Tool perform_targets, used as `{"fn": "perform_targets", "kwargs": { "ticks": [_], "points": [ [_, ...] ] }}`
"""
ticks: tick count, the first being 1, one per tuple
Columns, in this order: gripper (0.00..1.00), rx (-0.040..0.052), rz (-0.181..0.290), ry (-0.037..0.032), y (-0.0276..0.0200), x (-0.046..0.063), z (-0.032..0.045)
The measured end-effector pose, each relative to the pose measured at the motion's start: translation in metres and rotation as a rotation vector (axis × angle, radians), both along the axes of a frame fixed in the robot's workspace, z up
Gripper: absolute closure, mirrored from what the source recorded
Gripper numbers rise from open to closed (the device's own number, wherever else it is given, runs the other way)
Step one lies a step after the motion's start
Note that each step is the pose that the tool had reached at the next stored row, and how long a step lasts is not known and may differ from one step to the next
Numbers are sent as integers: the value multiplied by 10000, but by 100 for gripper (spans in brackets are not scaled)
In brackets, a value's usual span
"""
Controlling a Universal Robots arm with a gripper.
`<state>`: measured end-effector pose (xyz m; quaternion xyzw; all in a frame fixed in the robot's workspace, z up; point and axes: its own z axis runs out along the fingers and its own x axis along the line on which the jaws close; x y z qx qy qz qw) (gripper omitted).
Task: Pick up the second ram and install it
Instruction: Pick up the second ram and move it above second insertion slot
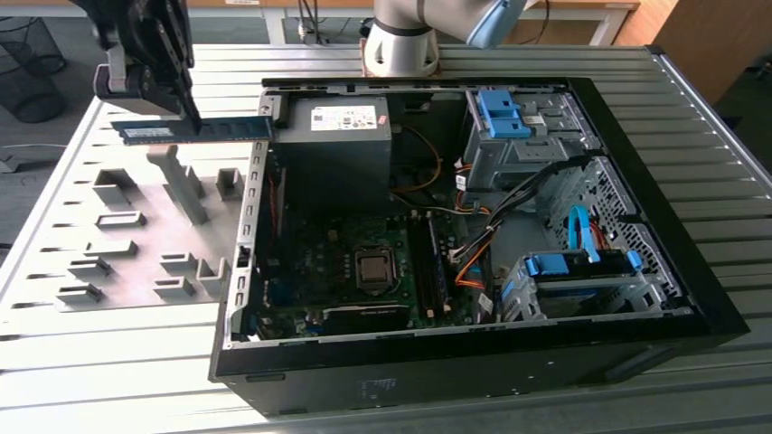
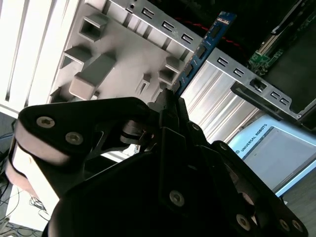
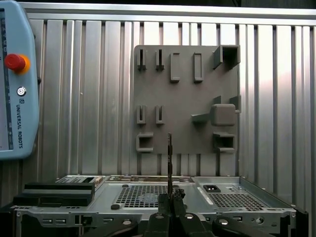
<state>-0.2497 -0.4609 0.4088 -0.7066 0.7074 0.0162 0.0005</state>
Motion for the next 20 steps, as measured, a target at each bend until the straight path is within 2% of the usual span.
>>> {"fn": "perform_targets", "kwargs": {
  "ticks": [20],
  "points": [
    [86,0,0,-1,0,260,0]
  ]
}}
